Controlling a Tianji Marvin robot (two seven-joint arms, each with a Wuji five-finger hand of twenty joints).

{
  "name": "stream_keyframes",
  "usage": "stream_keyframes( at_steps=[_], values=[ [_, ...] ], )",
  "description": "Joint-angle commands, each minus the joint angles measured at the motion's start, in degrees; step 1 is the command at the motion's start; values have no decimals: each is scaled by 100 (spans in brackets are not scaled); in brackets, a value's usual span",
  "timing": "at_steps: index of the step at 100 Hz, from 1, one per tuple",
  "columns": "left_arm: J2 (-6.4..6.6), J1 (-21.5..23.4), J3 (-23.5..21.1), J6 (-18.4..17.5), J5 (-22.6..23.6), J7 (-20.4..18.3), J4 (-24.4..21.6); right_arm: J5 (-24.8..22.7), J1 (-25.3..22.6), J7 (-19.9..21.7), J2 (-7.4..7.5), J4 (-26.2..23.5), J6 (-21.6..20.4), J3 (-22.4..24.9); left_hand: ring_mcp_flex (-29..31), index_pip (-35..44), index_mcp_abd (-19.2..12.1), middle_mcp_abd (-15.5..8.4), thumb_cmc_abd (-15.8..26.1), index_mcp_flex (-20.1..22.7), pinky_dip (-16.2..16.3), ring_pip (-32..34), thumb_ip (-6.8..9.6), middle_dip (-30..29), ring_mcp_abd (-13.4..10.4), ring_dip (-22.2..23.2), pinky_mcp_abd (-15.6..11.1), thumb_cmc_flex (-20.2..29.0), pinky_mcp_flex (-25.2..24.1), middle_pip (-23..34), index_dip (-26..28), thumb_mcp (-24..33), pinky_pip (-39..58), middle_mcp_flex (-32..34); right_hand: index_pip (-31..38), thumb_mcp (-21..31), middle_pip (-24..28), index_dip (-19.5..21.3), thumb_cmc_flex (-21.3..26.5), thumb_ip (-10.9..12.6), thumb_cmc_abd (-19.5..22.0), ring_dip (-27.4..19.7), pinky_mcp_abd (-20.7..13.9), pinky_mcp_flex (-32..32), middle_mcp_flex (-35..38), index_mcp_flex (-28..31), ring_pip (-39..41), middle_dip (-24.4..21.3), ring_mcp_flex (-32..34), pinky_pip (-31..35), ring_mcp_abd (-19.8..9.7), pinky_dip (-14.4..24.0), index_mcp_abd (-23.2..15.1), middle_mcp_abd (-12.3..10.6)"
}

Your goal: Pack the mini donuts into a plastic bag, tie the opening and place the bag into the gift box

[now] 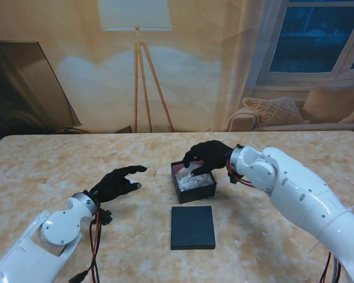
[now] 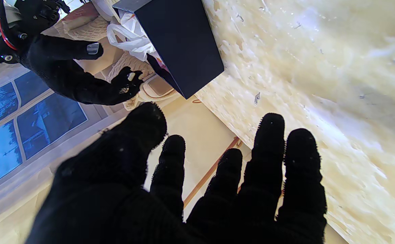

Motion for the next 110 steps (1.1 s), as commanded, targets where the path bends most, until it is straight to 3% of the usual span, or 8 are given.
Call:
stream_keyframes(
  at_steps=[1, 15, 29, 49, 75, 88, 96, 110],
  values=[
    [-5, 14, -6, 2, -3, -81, -34, 82, -140, 127, 36, -103, 36, 40, -41, -97, -10, -50, -134, 74, 152, 23, 89, 38, 38, 109, 31, 21, -52, -72, 64, 103, -26, 5, 143, -224, 37, -3, 237, -232, 102, 154, -118, 106, 194, 129, 117, 87, 173, 125, -151, 16, -6, -198],
    [-4, 19, -3, 7, -1, -85, -45, 383, -474, 444, 85, -459, 186, 470, -31, -100, -7, -51, -129, 77, 153, 27, 85, 40, 36, 110, 34, 10, -53, -68, 65, 105, -24, 16, 1434, -665, 187, -775, 897, -578, 82, 336, -317, 568, 945, 287, 321, 177, 824, 244, -413, 129, -445, -527],
    [-1, 20, 12, 31, 3, -97, -54, 687, -974, 823, 159, -973, 502, 988, 0, -105, 72, -94, -104, 94, 153, 30, 84, 56, 48, 107, 43, 10, -44, -22, 63, 103, -21, 128, 1523, -939, 267, -864, 1080, -506, 326, 513, -280, 623, 1043, 371, 509, 272, 888, 299, -367, 238, -409, -497],
    [14, 6, 64, 116, -41, -201, -78, 602, -1798, 1232, 297, -1778, 832, 1799, 191, -263, 548, -326, -94, 224, 152, 111, 85, 178, 45, 141, 71, 44, 22, 228, -44, 82, 4, 510, 1522, -1173, 318, -1011, 1328, -435, 486, 756, -343, 885, 1371, 674, 821, 408, 1195, 468, -423, 464, -412, -530],
    [73, -11, 178, 344, -33, -488, -142, 703, -2554, 1542, 370, -2333, 1164, 2402, 447, -473, 936, -474, -95, 491, 155, 345, 91, 547, -30, 307, -17, 101, 178, 760, -169, 110, 165, 1089, 1583, -1549, 1129, -939, 1368, -317, 624, 1597, -339, 1391, 1906, 1001, 2311, 1232, 1758, 1134, -661, 1062, -547, -672],
    [101, -33, 259, 572, -36, -653, -143, 695, -2784, 1829, 428, -2493, 1358, 2525, 731, -537, 1083, -454, -74, 604, 347, 819, 91, 983, -177, 741, -67, 136, 343, 1130, -203, 87, 562, 1322, 1382, -1864, 1664, -1281, 1510, -241, 806, 1875, -377, 1719, 2243, 855, 3038, 1641, 2143, 1650, -876, 1373, -301, -936],
    [129, -72, 317, 707, -32, -801, -126, 704, -2879, 2165, 485, -2588, 1606, 2559, 892, -570, 1189, -341, -6, 646, 567, 1170, 99, 1253, -238, 1059, -69, 142, 436, 1337, -223, 34, 895, 1401, 1189, -2126, 1876, -1623, 1699, -146, 970, 1923, -363, 1813, 2360, 534, 3306, 1796, 2286, 1852, -949, 1509, 36, -904],
    [197, -143, 399, 957, 55, -1106, -112, 668, -2938, 2671, 576, -2634, 2029, 2546, 1223, -590, 1305, -269, 122, 792, 1003, 1868, 118, 1740, -351, 1564, -84, 192, 656, 1777, -236, -89, 1500, 1645, 457, -1947, 2394, -1848, 1962, -15, 1155, 1987, -372, 2064, 2591, 192, 3781, 2001, 2597, 2228, -1165, 1609, 551, -1100]
  ],
)
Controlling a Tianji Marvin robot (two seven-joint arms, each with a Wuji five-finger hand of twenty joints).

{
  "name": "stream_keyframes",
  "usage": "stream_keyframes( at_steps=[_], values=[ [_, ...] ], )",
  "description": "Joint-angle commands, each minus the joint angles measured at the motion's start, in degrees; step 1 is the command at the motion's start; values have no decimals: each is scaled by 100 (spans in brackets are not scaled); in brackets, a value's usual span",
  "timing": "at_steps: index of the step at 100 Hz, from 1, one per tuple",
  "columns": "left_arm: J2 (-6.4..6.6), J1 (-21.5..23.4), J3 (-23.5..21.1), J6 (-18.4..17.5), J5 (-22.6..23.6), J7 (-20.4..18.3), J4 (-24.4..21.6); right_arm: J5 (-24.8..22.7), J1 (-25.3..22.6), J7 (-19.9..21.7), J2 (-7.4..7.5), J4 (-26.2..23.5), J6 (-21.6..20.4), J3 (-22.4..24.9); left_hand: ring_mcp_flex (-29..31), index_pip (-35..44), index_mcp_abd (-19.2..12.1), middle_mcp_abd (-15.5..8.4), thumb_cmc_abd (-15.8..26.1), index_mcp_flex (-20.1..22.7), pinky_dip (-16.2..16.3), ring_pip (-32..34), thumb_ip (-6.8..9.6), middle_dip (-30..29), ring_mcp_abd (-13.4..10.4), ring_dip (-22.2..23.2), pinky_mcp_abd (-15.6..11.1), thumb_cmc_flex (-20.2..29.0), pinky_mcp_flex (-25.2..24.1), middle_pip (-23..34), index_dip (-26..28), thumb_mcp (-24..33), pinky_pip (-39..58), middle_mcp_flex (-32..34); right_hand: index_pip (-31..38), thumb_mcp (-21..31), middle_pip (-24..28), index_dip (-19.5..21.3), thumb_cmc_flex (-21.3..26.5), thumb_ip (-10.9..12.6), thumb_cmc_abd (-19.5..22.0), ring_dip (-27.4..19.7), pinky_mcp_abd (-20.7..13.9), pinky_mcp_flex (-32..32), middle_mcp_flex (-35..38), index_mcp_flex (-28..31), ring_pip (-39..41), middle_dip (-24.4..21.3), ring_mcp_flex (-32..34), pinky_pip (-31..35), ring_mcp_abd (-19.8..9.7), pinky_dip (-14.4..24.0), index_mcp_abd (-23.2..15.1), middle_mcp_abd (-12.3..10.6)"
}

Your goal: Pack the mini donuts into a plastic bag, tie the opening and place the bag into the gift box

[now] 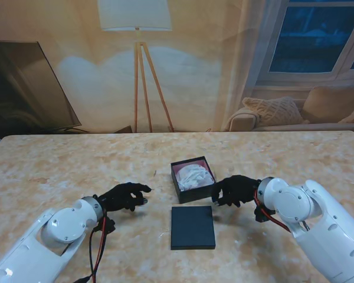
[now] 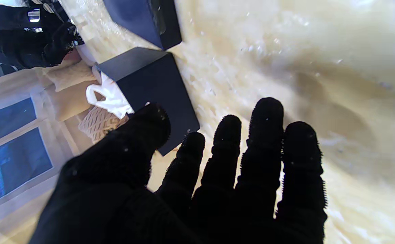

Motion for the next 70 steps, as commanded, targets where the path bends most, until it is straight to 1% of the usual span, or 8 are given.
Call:
stream_keyframes(
  at_steps=[1, 15, 21, 26, 30, 43, 55, 70],
  values=[
    [34, -28, 38, 99, 77, -184, -2, -52, -91, 66, 53, 68, -7, -48, 253, -143, 100, 27, 161, 137, 303, 391, 122, 269, -109, 297, -84, 61, 94, 247, -76, -157, 371, 172, -465, 189, 382, 6, 164, 190, 318, 126, -86, 200, 306, -184, 329, 136, 287, 370, -330, 131, 178, -235],
    [105, -99, 119, 350, 104, -522, 3, 36, -82, 343, 100, 134, 263, -99, 617, -108, 209, 102, 477, 331, 794, 1214, 183, 706, -214, 696, -84, 323, 397, 681, -71, -466, 1095, 441, -1092, 983, 911, 82, -24, 381, 288, 95, -174, 579, 628, -124, 782, 250, 686, 761, -611, 94, 499, -413],
    [134, -148, 172, 461, 114, -666, 17, 91, -71, 439, 117, 161, 334, -129, 890, -59, 264, 124, 676, 486, 1044, 1805, 249, 959, -319, 868, -129, 623, 664, 1011, -60, -439, 1614, 642, -1245, 1124, 1116, 92, -70, 461, 312, 122, -191, 726, 756, -88, 965, 318, 836, 913, -733, 106, 569, -469],
    [162, -193, 221, 543, 115, -802, 33, 125, -53, 532, 133, 172, 403, -169, 1021, -44, 293, 131, 744, 541, 1133, 2091, 282, 1083, -395, 911, -159, 702, 805, 1172, -62, -425, 1869, 731, -1338, 1240, 1256, 88, -128, 527, 338, 138, -215, 843, 843, -58, 1097, 370, 950, 1029, -827, 115, 641, -520],
    [181, -230, 266, 584, 118, -890, 52, 142, -29, 603, 148, 186, 433, -208, 1288, 39, 314, 114, 682, 690, 1184, 2582, 160, 1758, -498, 876, -207, 1054, 1089, 1351, -44, -384, 2326, 995, -1431, 1378, 1379, 120, -198, 587, 341, 128, -258, 937, 904, -14, 1209, 416, 1030, 1126, -922, 95, 696, -569],
    [239, -347, 426, 717, 90, -1171, 101, 211, 73, 794, 184, 250, 573, -363, 1562, 133, 327, 57, 631, 762, 1120, 3134, 101, 2118, -670, 823, -299, 1539, 1432, 1597, 88, -488, 2796, 1249, -1631, 1590, 1593, 144, -321, 709, 430, 119, -321, 1091, 1020, 48, 1428, 502, 1165, 1293, -1064, 53, 881, -679],
    [277, -478, 627, 806, -21, -1390, 164, 286, 209, 928, 209, 356, 736, -547, 1564, 109, 276, 16, 565, 711, 1094, 3212, 88, 2199, -735, 806, -316, 1731, 1447, 1654, 90, -485, 2821, 1262, -1802, 1690, 1652, 187, -364, 799, 490, 85, -310, 1102, 1042, 96, 1488, 514, 1188, 1352, -1078, 24, 975, -694],
    [297, -581, 803, 874, -194, -1548, 184, 411, 342, 1078, 238, 471, 780, -699, 1533, 123, 202, -10, 543, 695, 1068, 3237, 38, 2270, -743, 786, -338, 1869, 1405, 1643, 99, -527, 2804, 1263, -1883, 1745, 1662, 224, -347, 860, 582, 72, -299, 1055, 993, 65, 1491, 518, 1146, 1346, -1057, 8, 890, -672]
  ],
)
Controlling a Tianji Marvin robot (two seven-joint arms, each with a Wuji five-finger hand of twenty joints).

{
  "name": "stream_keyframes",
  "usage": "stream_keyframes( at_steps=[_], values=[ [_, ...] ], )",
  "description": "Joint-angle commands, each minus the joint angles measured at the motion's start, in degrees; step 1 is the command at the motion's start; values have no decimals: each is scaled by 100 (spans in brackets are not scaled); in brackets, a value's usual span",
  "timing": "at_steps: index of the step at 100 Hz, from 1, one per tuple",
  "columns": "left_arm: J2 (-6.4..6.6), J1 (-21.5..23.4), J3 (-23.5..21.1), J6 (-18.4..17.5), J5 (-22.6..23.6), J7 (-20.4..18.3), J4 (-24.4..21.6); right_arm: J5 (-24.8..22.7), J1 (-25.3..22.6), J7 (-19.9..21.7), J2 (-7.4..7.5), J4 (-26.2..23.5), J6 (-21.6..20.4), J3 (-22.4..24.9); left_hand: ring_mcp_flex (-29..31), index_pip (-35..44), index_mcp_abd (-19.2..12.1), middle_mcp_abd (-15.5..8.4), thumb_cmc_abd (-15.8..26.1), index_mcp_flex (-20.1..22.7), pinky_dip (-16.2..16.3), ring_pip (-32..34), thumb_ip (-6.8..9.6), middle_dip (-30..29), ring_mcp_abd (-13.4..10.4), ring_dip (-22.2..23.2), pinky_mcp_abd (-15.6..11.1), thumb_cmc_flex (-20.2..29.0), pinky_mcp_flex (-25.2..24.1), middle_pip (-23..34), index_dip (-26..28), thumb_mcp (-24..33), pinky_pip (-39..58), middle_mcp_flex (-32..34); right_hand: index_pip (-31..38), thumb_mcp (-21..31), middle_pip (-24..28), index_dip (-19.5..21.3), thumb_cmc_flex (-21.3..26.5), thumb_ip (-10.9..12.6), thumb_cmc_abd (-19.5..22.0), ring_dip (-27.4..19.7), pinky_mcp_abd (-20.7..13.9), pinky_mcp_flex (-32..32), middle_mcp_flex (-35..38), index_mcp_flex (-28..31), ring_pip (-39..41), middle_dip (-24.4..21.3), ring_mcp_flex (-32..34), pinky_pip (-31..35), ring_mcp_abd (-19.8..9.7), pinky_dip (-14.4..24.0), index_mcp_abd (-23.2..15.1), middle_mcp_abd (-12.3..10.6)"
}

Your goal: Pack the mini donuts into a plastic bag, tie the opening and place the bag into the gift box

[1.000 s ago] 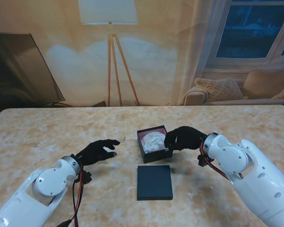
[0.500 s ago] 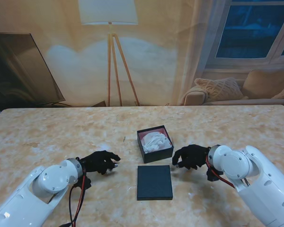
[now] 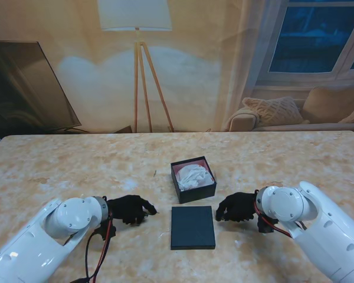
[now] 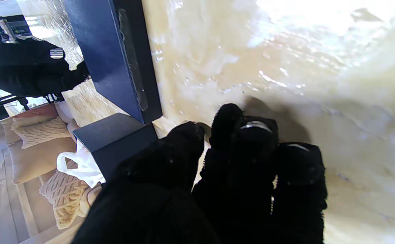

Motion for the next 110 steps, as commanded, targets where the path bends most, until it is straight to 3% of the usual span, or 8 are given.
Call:
stream_keyframes(
  at_steps=[1, 29, 73, 110],
  values=[
    [-18, 31, 88, 54, -13, -179, 22, 54, 1, 152, -6, 52, 6, -50, 147, 132, 314, -71, -35, 154, 40, 270, -110, 99, -151, 32, -78, 192, 33, 115, 170, -115, 270, 147, -61, 219, 447, 80, -17, 240, 302, 68, -74, 104, 273, 87, 75, 209, 210, 356, -591, -2, 30, -58],
    [-17, -172, 434, 234, -408, -376, 71, 204, 156, 198, 0, 239, 44, -243, -54, 96, 272, -56, -48, 52, 2, 104, -144, 174, -52, -1, -33, 290, -220, -84, 119, -253, 66, 42, -179, 8, 380, 256, 100, 280, 445, 93, -9, -181, 112, -56, 36, 222, -27, 241, -450, 40, -317, 12],
    [-108, -464, 902, 448, -870, -313, 149, 107, 4, -93, -62, 259, 25, -48, -323, 1, 213, -78, -74, -140, -9, -251, -159, 234, 66, 16, 1, 190, -547, -393, -36, -352, -255, -126, -201, -50, 357, 320, 122, 301, 487, 117, 22, -267, 73, -110, 17, 256, -91, 185, -404, 91, -408, 96],
    [-112, -329, 756, 431, -869, -247, 37, 222, -31, -55, -58, 241, -49, 1, -315, 39, 271, -25, -22, -64, -14, -427, -133, 193, 165, 8, 87, 161, -573, -444, -42, -365, -368, -97, -251, -15, 410, 320, 70, 334, 539, 146, 6, -218, 105, -144, 84, 311, -42, 233, -449, 144, -361, 45]
  ],
)
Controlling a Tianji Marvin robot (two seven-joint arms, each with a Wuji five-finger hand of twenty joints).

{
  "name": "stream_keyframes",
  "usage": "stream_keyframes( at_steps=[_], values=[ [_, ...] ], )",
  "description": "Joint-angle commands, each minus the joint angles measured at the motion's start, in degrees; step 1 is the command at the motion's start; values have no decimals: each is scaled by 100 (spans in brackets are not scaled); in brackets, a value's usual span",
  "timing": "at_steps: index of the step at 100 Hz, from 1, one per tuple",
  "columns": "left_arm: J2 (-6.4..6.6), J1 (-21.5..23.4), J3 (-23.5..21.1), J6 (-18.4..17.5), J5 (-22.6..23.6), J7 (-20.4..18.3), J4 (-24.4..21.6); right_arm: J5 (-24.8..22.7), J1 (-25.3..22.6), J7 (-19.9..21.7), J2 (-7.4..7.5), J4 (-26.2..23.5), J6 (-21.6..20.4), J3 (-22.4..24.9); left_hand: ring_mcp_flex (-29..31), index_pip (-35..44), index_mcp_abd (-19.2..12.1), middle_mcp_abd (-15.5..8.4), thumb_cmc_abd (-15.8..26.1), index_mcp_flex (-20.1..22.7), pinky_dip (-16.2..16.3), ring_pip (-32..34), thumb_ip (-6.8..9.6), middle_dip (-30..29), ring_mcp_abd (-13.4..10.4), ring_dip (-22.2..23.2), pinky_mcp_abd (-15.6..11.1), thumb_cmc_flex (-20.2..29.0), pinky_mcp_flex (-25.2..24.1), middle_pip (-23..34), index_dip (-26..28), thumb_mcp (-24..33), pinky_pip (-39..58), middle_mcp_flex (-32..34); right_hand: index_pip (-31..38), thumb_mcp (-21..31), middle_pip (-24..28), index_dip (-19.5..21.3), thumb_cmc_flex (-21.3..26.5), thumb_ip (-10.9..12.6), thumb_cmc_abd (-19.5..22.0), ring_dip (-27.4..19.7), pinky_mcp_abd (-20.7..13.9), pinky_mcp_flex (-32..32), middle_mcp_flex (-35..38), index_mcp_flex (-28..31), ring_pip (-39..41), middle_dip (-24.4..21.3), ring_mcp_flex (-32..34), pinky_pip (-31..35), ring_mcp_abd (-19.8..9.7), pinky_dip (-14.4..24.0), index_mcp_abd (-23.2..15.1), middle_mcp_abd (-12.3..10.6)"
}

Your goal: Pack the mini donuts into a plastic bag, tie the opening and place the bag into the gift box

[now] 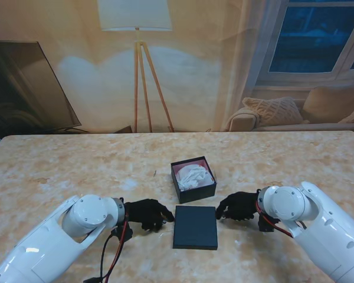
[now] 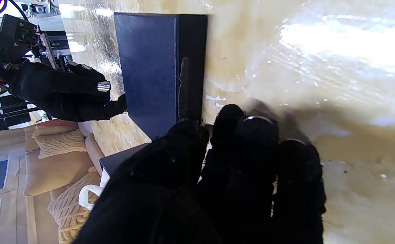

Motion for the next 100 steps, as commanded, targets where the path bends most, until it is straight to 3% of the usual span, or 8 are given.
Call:
stream_keyframes(
  at_steps=[1, 33, 53, 64, 72, 81, 90, 100],
  values=[
    [20, 122, -26, -22, 26, -116, -44, 15, -84, 66, -30, -2, -37, -17, -2, 25, 28, -20, -11, 9, -14, -50, -84, 16, 98, 8, 124, 78, -45, 0, -51, -128, -14, -13, -92, 47, 406, 39, 63, 263, 321, 146, 6, 59, 112, -87, 18, 180, 41, 231, -449, 94, 30, 61],
    [1, 112, 89, -26, -225, -165, -47, 49, -23, -86, -68, 91, 23, -103, -144, -24, 5, -17, -30, -54, -104, -364, -87, -101, 193, -57, 185, 82, -179, -173, -63, -145, -284, -130, -174, -61, 293, 108, 169, 293, 404, 121, 56, -109, -8, -173, -87, 150, -118, 118, -336, 75, -29, 98],
    [-8, 89, 132, 7, -265, -157, -39, -16, -97, -310, -114, 86, 18, -40, -305, -65, -16, -4, -26, -119, -178, -671, -84, -196, 287, -88, 228, 75, -358, -382, -72, -169, -558, -243, -191, -174, -343, 208, 361, 255, 421, 58, 269, -706, -471, -364, -659, -42, -702, -387, 142, 78, -228, 427],
    [-19, 83, 155, 39, -265, -120, -31, -32, -116, -419, -137, 88, 10, -46, -579, -99, -46, 18, -8, -184, -248, -1033, -75, -326, 372, -113, 224, 47, -609, -694, -70, -176, -883, -466, -22, 86, -1136, 308, 518, -163, -125, 75, 389, -1305, -952, -333, -1376, 10, -1334, -996, 582, 108, -397, 792],
    [-25, 78, 171, 53, -274, -106, -20, -25, -81, -394, -132, 106, 18, -99, -832, -133, -16, 62, 111, -215, -357, -1516, 2, -823, 478, -202, 250, -63, -828, -1057, -61, -104, -1286, -739, 70, 136, -1932, 336, 642, -334, -326, -76, 502, -1646, -1203, -216, -2020, -217, -1723, -1397, 985, 41, -363, 1120],
    [-33, 95, 165, 70, -280, -74, -29, 45, -30, -358, -129, 142, 39, -157, -982, -166, 73, 131, 266, -180, -492, -1952, 104, -1515, 571, -352, 287, -235, -959, -1267, -56, 40, -1643, -910, 264, 252, -2602, 241, 718, -384, -384, -261, 574, -1758, -1286, -15, -2545, -526, -1875, -1626, 1215, -58, -284, 1359],
    [-41, 114, 146, 105, -332, -70, -42, 132, 2, -296, -120, 157, 51, -180, -1013, -201, 143, 177, 344, -134, -599, -2174, 194, -2164, 650, -457, 341, -332, -992, -1262, -55, 103, -1833, -917, 416, 387, -2704, 216, 717, -407, -449, -257, 591, -1763, -1273, 98, -2584, -513, -1864, -1631, 1211, -63, -268, 1372],
    [-47, 115, 152, 130, -368, -68, -45, 262, 27, -216, -112, 178, 59, -188, -968, -216, 178, 188, 312, -104, -600, -2166, 176, -2144, 650, -454, 357, -318, -980, -1131, -55, 96, -1832, -874, 494, 481, -2461, 167, 702, -418, -501, -99, 539, -1666, -1193, 137, -2289, -269, -1744, -1490, 1084, -4, -241, 1274]
  ],
)
